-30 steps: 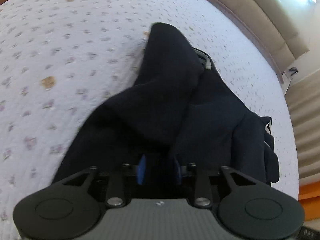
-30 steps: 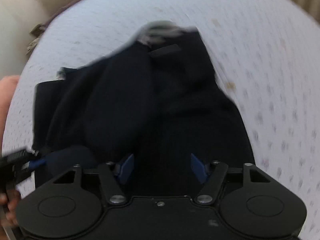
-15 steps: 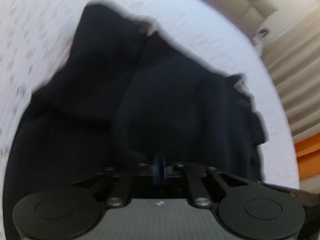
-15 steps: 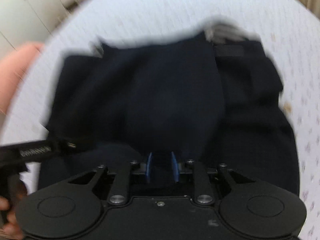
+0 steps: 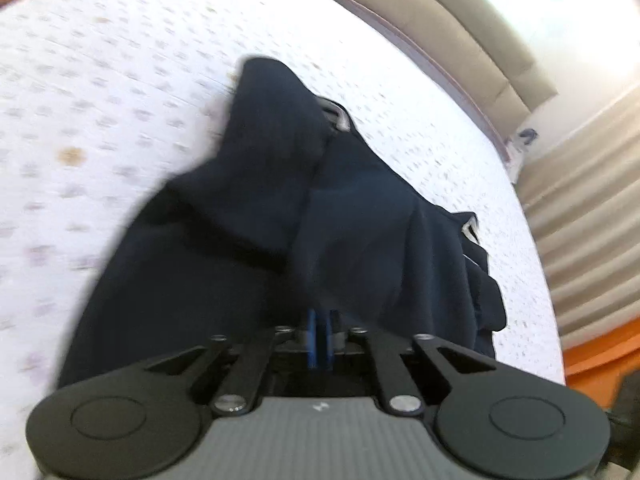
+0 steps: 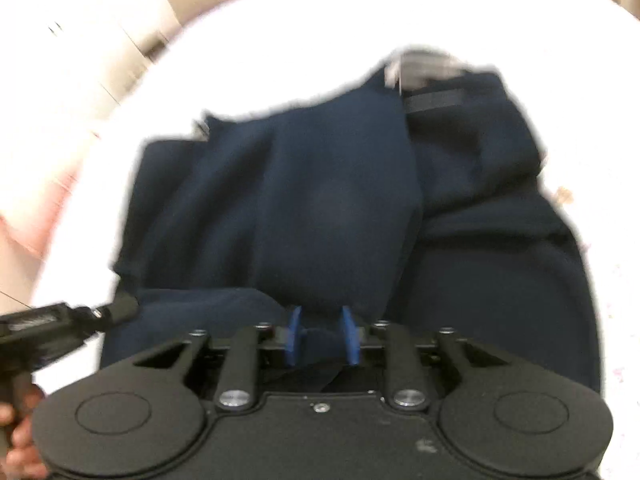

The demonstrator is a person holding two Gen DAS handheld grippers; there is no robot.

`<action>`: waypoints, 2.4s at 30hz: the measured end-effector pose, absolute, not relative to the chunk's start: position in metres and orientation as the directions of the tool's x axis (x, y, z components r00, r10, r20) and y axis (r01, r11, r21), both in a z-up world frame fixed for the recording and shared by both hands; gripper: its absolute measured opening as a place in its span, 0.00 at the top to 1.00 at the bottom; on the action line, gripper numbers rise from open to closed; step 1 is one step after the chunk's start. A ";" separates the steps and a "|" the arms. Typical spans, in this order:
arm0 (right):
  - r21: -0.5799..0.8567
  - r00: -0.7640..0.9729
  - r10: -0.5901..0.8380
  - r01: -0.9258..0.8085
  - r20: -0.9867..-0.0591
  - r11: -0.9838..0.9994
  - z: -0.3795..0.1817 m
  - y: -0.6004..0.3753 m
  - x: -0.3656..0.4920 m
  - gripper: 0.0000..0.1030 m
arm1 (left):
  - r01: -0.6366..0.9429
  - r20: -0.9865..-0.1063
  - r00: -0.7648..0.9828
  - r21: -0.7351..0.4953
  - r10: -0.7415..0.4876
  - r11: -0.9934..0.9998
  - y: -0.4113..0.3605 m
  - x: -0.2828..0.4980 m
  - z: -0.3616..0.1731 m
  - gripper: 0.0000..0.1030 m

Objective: Fold large clothes

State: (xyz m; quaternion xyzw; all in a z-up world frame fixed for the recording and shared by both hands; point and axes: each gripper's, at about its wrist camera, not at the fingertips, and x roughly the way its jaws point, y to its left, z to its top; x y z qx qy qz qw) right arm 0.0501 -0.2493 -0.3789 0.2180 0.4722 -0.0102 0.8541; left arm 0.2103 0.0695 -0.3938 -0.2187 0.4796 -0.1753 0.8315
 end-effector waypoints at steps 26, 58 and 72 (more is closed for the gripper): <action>0.131 0.306 -0.065 0.576 -0.950 0.807 -0.370 -0.259 -0.226 0.26 | -0.002 -0.820 0.305 -0.510 -0.485 0.860 0.213 -0.012 -0.405 0.52; 0.313 0.443 0.110 0.416 -0.890 0.854 -0.368 -0.250 -0.217 0.88 | -0.035 -0.714 0.366 -0.652 -0.597 0.757 0.201 -0.020 -0.407 0.94; 0.357 0.680 0.011 0.371 -0.733 0.857 -0.295 -0.327 -0.020 0.80 | 0.117 -0.512 0.634 -0.677 -0.580 0.726 0.129 0.189 -0.330 0.85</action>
